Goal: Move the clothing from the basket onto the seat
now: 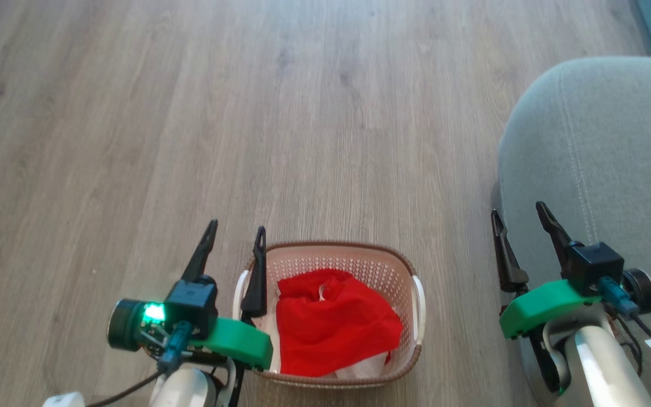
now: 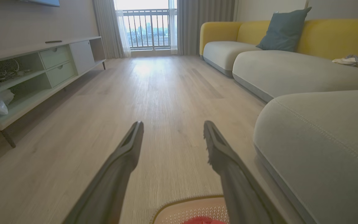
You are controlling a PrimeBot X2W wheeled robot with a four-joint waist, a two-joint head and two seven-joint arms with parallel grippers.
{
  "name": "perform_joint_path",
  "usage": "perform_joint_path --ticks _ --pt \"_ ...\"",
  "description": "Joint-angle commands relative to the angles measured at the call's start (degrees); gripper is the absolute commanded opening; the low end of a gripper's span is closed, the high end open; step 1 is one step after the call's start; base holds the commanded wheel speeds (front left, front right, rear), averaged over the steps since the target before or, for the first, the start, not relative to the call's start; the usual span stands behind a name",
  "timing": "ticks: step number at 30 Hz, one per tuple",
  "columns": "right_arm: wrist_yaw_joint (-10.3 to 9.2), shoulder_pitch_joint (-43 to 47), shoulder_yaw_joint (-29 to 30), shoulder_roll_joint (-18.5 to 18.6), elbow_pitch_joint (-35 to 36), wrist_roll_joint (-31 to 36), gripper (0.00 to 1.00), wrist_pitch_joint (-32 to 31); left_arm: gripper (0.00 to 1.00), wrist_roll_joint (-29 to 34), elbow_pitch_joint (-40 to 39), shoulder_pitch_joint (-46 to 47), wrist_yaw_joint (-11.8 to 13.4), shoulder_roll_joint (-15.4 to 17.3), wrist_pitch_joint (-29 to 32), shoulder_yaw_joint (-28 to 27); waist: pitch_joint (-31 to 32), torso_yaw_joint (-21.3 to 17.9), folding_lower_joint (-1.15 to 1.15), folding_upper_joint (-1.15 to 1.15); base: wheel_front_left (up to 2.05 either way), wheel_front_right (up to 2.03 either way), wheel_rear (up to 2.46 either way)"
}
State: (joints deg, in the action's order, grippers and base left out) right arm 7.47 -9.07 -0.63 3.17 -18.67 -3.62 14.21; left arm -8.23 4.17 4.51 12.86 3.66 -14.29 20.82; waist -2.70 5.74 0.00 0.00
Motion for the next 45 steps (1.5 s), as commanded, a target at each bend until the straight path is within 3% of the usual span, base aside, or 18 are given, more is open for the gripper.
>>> perform_joint_path --ticks 1,7,12,21,27,31,45 --pt "0.02 -2.8 -1.0 -0.3 1.3 1.4 1.0 0.8 1.0 1.4 -0.8 1.6 -0.8 -0.4 -0.7 -1.9 -1.1 -0.7 0.0 0.0 0.0 0.0 0.0" --pt "0.02 -4.0 0.5 -0.3 0.2 1.9 1.0 0.8 1.0 1.0 5.2 3.5 -4.7 -0.7 -0.7 -1.0 -6.9 -2.8 0.0 0.0 0.0 0.0 0.0" --pt "0.02 -5.7 0.8 0.0 1.0 2.6 1.0 0.8 1.0 1.3 9.9 7.1 -6.0 -0.8 -0.7 1.1 -13.4 -4.3 0.0 0.0 0.0 0.0 0.0" --pt "0.02 -9.3 0.9 0.7 5.1 3.7 1.0 0.8 1.0 3.1 27.8 19.5 -9.5 -0.8 -0.7 6.3 -28.1 -8.5 0.0 0.0 0.0 0.0 0.0" --pt "0.02 -10.3 -0.7 0.4 9.3 3.5 1.0 0.8 1.0 6.5 39.1 28.3 -10.9 -0.8 -0.7 9.5 -36.0 -10.9 0.0 0.0 0.0 0.0 0.0" --pt "0.02 -10.8 -2.3 0.2 11.6 3.6 1.0 0.8 1.0 5.6 47.4 33.6 -12.5 -0.8 -0.7 10.0 -40.3 -12.6 0.0 0.0 0.0 0.0 0.0" --pt "0.02 -12.1 -6.9 -0.3 16.3 2.4 1.0 0.8 1.0 6.8 66.5 50.9 -12.6 -0.8 -0.3 13.8 -50.7 -17.5 0.0 0.0 0.0 0.0 0.0"
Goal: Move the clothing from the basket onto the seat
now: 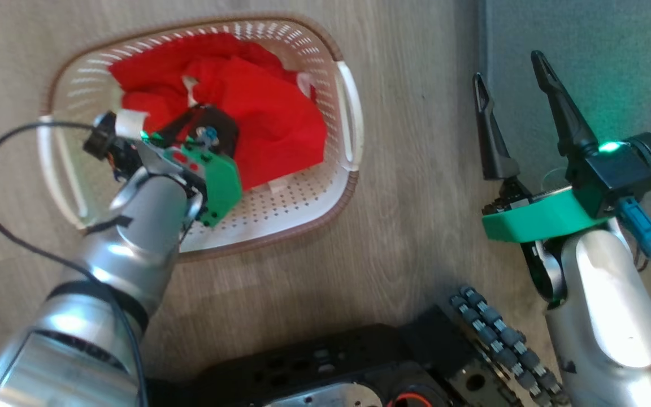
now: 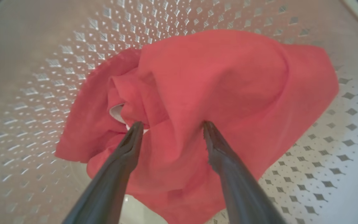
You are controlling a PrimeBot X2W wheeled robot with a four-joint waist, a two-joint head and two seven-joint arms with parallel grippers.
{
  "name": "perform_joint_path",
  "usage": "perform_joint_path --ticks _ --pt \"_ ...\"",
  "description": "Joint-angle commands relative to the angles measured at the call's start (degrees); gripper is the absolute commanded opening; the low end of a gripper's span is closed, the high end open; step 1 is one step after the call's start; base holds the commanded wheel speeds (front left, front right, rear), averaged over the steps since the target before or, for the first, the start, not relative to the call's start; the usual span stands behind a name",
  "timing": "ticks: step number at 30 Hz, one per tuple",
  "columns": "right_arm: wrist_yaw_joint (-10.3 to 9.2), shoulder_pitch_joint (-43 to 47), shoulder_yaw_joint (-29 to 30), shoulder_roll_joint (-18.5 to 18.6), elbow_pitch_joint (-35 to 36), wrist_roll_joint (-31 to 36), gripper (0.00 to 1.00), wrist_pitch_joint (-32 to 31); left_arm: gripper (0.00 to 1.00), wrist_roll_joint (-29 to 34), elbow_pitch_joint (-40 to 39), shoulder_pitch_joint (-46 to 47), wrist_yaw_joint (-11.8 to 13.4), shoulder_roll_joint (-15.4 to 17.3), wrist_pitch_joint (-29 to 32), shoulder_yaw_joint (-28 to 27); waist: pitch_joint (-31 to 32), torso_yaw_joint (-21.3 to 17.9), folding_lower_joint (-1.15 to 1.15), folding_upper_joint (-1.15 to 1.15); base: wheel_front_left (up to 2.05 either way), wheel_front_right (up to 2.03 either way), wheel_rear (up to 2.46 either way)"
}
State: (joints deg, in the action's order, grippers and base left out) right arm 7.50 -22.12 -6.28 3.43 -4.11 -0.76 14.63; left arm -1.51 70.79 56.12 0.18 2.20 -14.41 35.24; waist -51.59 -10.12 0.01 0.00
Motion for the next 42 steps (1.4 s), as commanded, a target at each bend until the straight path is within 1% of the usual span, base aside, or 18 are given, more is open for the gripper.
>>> perform_joint_path --ticks 1,4,6,8,12,13,14,21,24,29,33,37,42 --pt "-0.01 0.8 -1.5 -0.5 1.9 -0.7 1.0 0.4 1.0 0.1 0.6 0.1 0.0 0.8 0.2 -0.5 -2.4 -2.0 -0.01 0.0 0.0 0.0 0.0" --pt "-0.01 0.7 -1.8 -0.5 2.4 -1.1 1.0 0.4 1.0 -0.5 1.9 1.9 0.1 0.9 1.7 -0.7 -3.4 -2.6 -0.01 0.0 0.0 0.0 0.0" --pt "-0.01 0.9 -1.9 -0.5 2.6 -1.2 1.0 0.4 1.0 -1.7 2.5 2.3 0.3 0.9 5.3 -1.7 -3.8 -2.8 -0.01 0.0 0.0 0.0 0.0" --pt "-0.01 1.2 -2.1 -0.5 2.7 -1.4 1.0 0.4 1.0 -1.9 2.8 2.6 -0.3 0.9 7.9 -1.4 -4.2 -3.0 -0.01 0.0 0.0 0.0 0.0" --pt "-0.01 1.4 -2.3 -0.5 2.8 -1.4 1.0 0.4 1.0 -2.1 3.0 3.1 -0.2 0.9 8.8 -1.2 -4.7 -3.1 -0.01 0.0 0.0 0.0 0.0" --pt "-0.01 1.3 -2.4 -0.5 2.7 -1.5 1.0 0.4 0.38 -2.4 3.0 3.1 -1.0 0.9 9.6 -1.0 -4.9 -3.0 -0.01 0.0 0.0 0.0 0.0" --pt "-0.01 1.2 -2.5 -0.5 2.7 -1.5 1.0 0.4 0.0 -2.5 3.0 3.1 -1.3 0.9 9.7 -0.8 -5.0 -2.9 -0.01 0.0 0.0 0.0 0.0" --pt "-0.01 -0.3 -2.8 -0.6 2.2 -1.5 1.0 0.4 0.0 -3.3 3.1 2.9 -1.6 0.8 8.5 -0.3 -4.6 -2.2 -0.01 0.0 0.0 0.0 0.0" --pt "-0.01 -1.1 -2.6 -0.6 1.8 -1.4 1.0 0.4 0.0 -3.6 3.1 2.2 -1.7 0.8 7.0 0.0 -3.0 -1.5 -0.01 0.0 0.0 0.0 0.0" --pt "-0.01 -1.4 -2.4 -0.6 0.2 -0.6 1.0 0.4 0.0 -5.2 3.0 -1.0 -2.1 0.7 4.3 0.5 2.3 0.5 -0.01 0.0 0.0 0.0 0.0" --pt "-0.01 -1.5 -2.2 -0.6 -1.6 0.3 1.0 0.4 0.0 -7.7 1.0 -4.3 -2.4 0.7 2.5 1.5 7.3 2.2 -0.01 0.0 0.0 0.0 0.0" --pt "-0.01 -1.1 -1.9 -0.6 -3.1 0.8 1.0 0.4 0.0 -10.9 -1.9 -7.6 -1.6 0.7 0.7 2.6 13.0 4.1 -0.01 0.0 0.0 0.0 0.0" --pt "-0.01 0.5 -1.4 -0.1 -4.9 1.0 1.0 0.4 0.0 -14.8 -6.2 -11.1 0.1 0.7 -0.5 3.5 19.9 6.9 -0.01 0.0 0.0 0.0 0.0"
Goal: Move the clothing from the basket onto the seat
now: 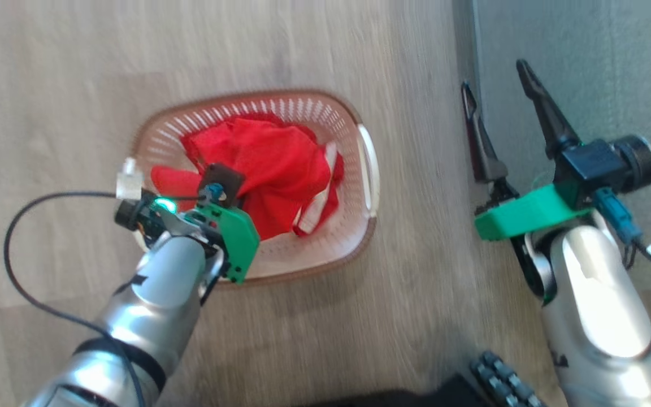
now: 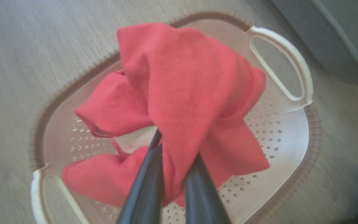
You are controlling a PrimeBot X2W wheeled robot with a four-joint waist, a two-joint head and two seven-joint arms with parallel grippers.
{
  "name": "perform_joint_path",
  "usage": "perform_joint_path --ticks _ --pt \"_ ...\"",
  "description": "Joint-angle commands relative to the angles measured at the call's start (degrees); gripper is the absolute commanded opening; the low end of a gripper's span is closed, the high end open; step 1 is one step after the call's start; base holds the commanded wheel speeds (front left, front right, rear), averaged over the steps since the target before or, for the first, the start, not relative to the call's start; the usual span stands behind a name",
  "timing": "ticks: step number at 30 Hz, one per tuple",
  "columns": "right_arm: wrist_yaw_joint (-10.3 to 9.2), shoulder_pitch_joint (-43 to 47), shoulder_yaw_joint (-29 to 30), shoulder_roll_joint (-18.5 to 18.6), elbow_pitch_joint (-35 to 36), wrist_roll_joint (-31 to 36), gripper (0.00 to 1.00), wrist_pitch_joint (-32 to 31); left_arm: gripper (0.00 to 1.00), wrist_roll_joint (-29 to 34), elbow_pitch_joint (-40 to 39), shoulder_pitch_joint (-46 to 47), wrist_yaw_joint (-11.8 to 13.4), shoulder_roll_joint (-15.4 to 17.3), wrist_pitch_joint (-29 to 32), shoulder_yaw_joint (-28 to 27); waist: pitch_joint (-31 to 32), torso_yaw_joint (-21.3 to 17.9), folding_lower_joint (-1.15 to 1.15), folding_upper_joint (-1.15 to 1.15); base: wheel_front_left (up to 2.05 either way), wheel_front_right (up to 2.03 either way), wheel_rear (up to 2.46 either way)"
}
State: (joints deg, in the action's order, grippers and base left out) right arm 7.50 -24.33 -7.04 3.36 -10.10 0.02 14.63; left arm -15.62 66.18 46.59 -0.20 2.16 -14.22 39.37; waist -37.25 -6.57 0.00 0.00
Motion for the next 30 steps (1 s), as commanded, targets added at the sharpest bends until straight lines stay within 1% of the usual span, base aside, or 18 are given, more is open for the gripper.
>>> perform_joint_path --ticks 1,6,11,13,14,20,24,30 --pt "-0.01 3.1 -0.6 0.2 0.7 0.2 1.0 0.4 0.0 -1.4 -3.4 -2.1 0.9 0.7 -0.7 -0.7 6.7 3.9 0.0 0.0 0.0 0.0 0.0" --pt "-0.01 5.1 -0.6 1.1 -0.8 0.1 1.0 0.4 0.0 -1.8 -12.7 -6.0 3.9 0.7 -0.8 -3.0 12.9 6.7 0.0 0.0 0.0 0.0 0.0" --pt "-0.01 7.0 -0.9 1.4 -2.1 -0.3 1.0 0.4 0.0 -0.3 -21.6 -11.2 5.4 1.4 -0.8 -7.4 18.8 8.4 0.0 0.0 0.0 0.0 0.0" --pt "-0.01 7.9 -1.1 1.4 -2.6 -0.5 1.0 0.4 0.0 0.6 -25.1 -13.5 5.7 1.7 -0.8 -9.3 21.1 8.8 0.0 0.0 0.0 0.0 0.0" --pt "-0.01 7.9 -1.1 1.4 -2.6 -0.5 1.0 0.4 0.0 0.6 -25.1 -13.5 5.7 1.7 -0.8 -9.3 21.1 8.8 0.0 0.0 0.0 0.0 0.0" --pt "-0.01 10.9 -1.5 1.2 -3.4 -1.1 1.0 0.4 0.0 3.3 -35.9 -19.9 6.3 2.2 -0.8 -15.0 26.7 9.5 0.0 0.0 0.0 0.0 0.0" --pt "-0.01 13.0 -1.7 1.2 -3.6 -1.4 1.0 0.4 0.0 4.8 -42.8 -23.8 6.2 2.2 -0.8 -18.6 29.6 9.7 0.0 0.0 0.0 0.0 0.0" --pt "-0.01 15.6 -2.6 1.1 -3.6 -1.8 1.0 0.4 0.0 6.1 -51.0 -28.3 5.9 1.8 -0.8 -24.3 32.5 9.5 0.0 0.0 0.0 0.0 0.0"
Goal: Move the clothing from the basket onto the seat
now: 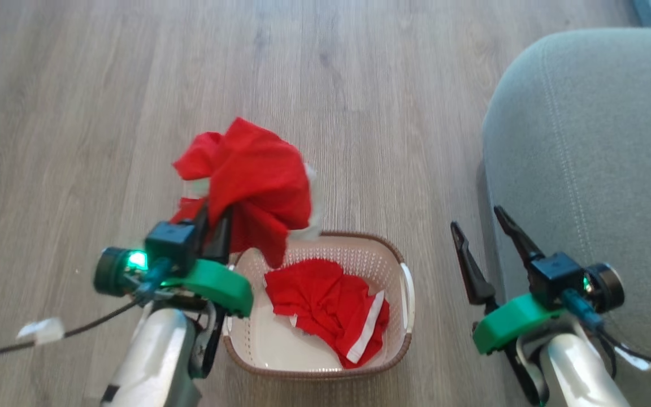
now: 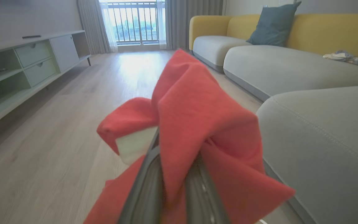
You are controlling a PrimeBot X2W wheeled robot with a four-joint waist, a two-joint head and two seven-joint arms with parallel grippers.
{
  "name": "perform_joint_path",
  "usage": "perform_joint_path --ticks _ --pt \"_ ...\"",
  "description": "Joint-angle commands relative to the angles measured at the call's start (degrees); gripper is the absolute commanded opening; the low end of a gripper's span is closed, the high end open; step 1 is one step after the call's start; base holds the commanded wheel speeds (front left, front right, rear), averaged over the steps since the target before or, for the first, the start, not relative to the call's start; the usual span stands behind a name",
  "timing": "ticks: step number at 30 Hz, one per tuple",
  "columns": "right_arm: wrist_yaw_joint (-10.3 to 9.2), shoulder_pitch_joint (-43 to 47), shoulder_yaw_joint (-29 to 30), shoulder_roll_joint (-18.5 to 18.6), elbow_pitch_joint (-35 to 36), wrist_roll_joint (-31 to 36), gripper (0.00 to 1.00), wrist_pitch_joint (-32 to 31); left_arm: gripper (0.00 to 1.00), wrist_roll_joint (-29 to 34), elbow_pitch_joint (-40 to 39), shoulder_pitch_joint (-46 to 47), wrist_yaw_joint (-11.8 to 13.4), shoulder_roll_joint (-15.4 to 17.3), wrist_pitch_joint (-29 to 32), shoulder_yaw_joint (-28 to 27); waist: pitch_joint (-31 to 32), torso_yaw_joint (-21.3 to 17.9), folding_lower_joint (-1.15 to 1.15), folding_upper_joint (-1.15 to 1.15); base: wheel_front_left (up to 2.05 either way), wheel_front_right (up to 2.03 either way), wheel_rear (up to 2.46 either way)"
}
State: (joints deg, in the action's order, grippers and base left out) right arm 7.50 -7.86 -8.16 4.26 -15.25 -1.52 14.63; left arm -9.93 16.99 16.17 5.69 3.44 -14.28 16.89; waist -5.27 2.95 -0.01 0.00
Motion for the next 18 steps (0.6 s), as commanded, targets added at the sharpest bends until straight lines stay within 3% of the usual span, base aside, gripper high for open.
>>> perform_joint_path --ticks 1,12,18 --pt "-0.01 -0.5 -1.6 0.2 1.5 -0.4 1.0 0.4 0.0 0.5 -3.3 1.5 -0.1 0.3 -0.7 -2.6 0.9 -0.1 0.01 0.0 0.0 0.0 0.0" --pt "-0.01 1.7 -4.3 0.5 3.1 -1.6 1.0 0.4 0.0 1.3 -18.4 -1.0 -2.6 -0.5 -0.7 -8.3 2.7 -0.6 0.01 0.0 0.0 0.0 0.0" --pt "-0.01 1.9 -7.5 1.7 6.5 -3.4 1.0 0.4 0.0 -0.3 -25.2 0.2 -2.3 -0.5 -0.7 -7.7 2.6 -0.6 0.01 0.0 0.0 0.0 0.0"
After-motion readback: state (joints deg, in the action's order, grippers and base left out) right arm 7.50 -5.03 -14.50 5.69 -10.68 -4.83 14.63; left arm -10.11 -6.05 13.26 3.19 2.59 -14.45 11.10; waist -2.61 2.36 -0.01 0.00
